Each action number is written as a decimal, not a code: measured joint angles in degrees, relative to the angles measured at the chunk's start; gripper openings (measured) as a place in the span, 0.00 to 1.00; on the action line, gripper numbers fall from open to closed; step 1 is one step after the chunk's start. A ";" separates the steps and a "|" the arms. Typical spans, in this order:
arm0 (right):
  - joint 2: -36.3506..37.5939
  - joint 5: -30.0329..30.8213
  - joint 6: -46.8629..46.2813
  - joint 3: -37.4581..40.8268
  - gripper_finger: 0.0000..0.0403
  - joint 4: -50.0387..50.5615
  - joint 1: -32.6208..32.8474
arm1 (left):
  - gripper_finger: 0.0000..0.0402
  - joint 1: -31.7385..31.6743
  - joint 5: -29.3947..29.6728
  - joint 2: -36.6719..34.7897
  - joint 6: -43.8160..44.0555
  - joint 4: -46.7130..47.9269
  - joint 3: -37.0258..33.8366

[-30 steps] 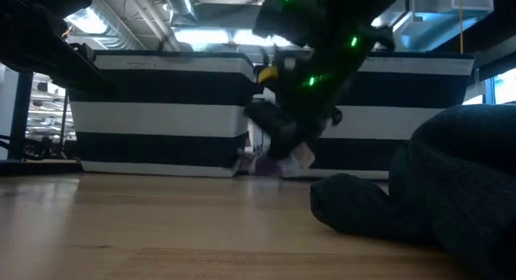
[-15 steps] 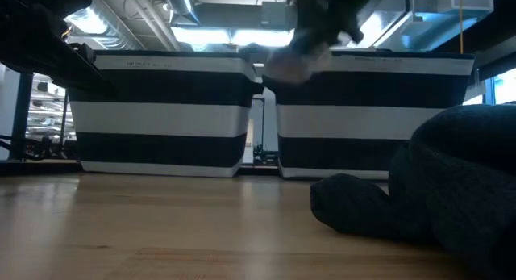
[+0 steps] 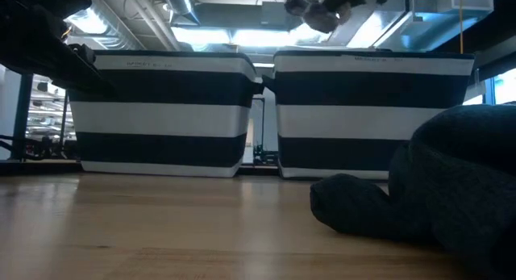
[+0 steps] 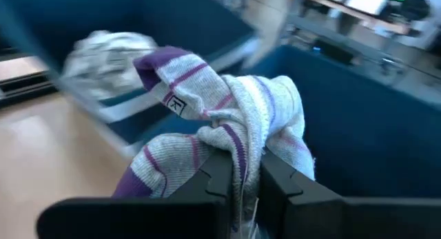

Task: Sort clothes
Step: Put the gray patterned sock into the left laundry organizer, then put the dark grey shorts into the left laundry organizer, then put the black shirt into the left laundry organizer

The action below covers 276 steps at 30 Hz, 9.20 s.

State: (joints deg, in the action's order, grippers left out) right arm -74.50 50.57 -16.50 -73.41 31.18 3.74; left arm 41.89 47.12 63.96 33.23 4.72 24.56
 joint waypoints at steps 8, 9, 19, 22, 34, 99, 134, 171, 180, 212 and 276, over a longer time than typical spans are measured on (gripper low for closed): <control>2.04 -6.41 0.52 -0.02 0.09 4.42 -12.97 | 0.56 0.00 0.00 0.00 0.73 0.38 0.00; 1.97 -7.44 0.52 -0.02 0.09 4.90 -14.52 | 0.56 0.00 0.01 0.00 0.84 0.41 0.00; 0.28 -14.10 -0.04 -0.07 0.09 6.67 -23.24 | 0.56 0.00 -0.01 0.00 0.85 0.75 0.00; -0.10 -16.32 -1.09 -0.07 0.12 6.91 -24.54 | 0.56 0.00 0.00 0.00 0.85 0.73 0.00; -0.08 -16.77 -1.20 -0.07 0.52 10.82 -24.77 | 0.56 0.00 0.00 0.00 0.86 0.69 0.00; -27.11 -41.19 -44.29 -7.50 0.63 26.05 35.41 | 0.56 -0.04 0.66 -0.01 -1.16 0.34 0.00; -27.51 -41.58 -47.73 13.11 0.21 5.86 36.73 | 0.56 -0.04 1.32 -0.01 -1.73 0.36 0.00; -27.23 -33.21 -8.41 -29.14 0.05 40.97 18.40 | 0.56 -0.04 1.30 0.00 -1.70 -0.36 0.00; -27.23 -24.93 1.87 -43.53 0.06 47.56 12.79 | 0.56 -0.06 1.30 0.00 -1.62 -0.40 0.00; -22.84 -2.30 2.83 -60.00 0.06 58.84 -18.74 | 0.56 0.00 1.26 -0.02 -0.57 0.69 0.00; -23.22 -29.31 -33.53 -42.37 0.69 58.76 15.38 | 0.56 0.00 0.82 -0.01 -0.20 0.67 0.00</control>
State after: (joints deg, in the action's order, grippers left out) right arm -97.72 21.26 -50.03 -115.78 89.94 19.12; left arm 41.89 47.94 63.95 33.04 5.39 24.56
